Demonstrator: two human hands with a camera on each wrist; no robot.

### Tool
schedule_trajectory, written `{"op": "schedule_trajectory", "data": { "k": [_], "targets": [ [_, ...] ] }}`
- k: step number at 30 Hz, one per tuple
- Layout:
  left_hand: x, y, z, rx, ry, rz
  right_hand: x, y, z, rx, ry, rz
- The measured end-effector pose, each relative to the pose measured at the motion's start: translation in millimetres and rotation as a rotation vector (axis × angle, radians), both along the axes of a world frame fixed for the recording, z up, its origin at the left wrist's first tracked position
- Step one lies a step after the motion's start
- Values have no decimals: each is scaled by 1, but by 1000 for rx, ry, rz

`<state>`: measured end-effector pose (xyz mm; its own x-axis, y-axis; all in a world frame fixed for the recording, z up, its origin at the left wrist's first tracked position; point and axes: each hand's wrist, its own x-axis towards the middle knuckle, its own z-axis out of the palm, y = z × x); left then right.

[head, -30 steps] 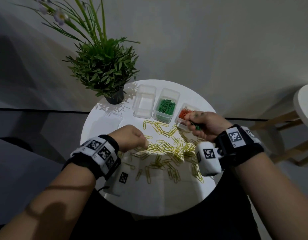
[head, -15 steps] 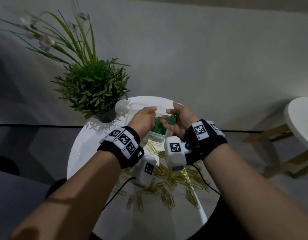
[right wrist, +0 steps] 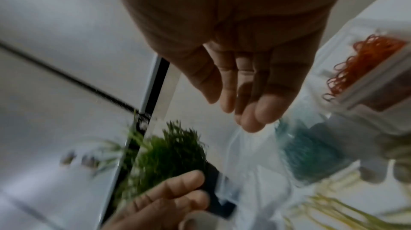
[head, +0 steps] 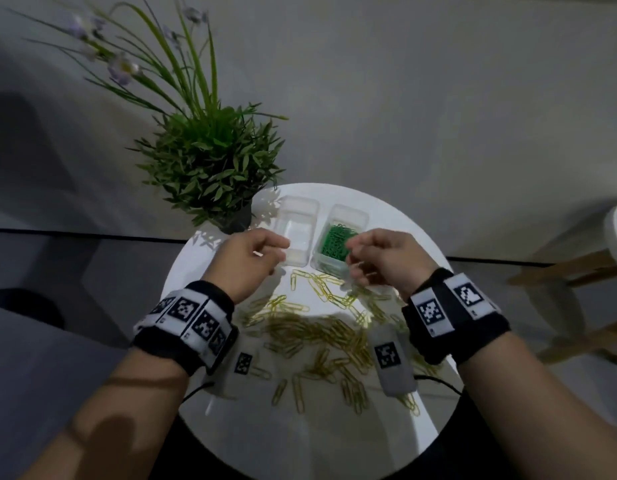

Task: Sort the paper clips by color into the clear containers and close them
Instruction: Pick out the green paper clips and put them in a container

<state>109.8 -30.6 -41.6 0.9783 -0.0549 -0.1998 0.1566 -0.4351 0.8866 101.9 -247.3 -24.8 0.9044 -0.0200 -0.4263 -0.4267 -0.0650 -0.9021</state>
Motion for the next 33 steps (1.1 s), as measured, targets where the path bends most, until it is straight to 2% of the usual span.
{"op": "schedule_trajectory", "data": {
  "k": [3,5,10,14,18,21,24,29,33],
  "targets": [
    [-22,35,-12,414,-25,-3,-21,18,-17,-277,-64,216],
    [-36,51,-20,571,-19,-9,-27,37,-27,-498,-143,402],
    [-60,65,-34,729,-34,-36,-26,83,-53,-929,-296,814],
    [-67,51,-40,827,-62,-177,-32,93,-66,-1152,-354,965],
    [-62,41,-42,883,-85,-273,-40,85,-61,-1240,-342,995],
    [-58,38,-41,913,-122,-334,-40,77,-57,-1219,-281,968],
    [-57,35,-42,959,-180,-372,-40,73,-57,-1153,-282,837],
    [-49,38,-42,911,-181,-442,-33,52,-49,-1054,-206,501],
    [-46,34,-44,1007,-232,-541,-44,21,-44,-1031,-115,358]
  ]
}}
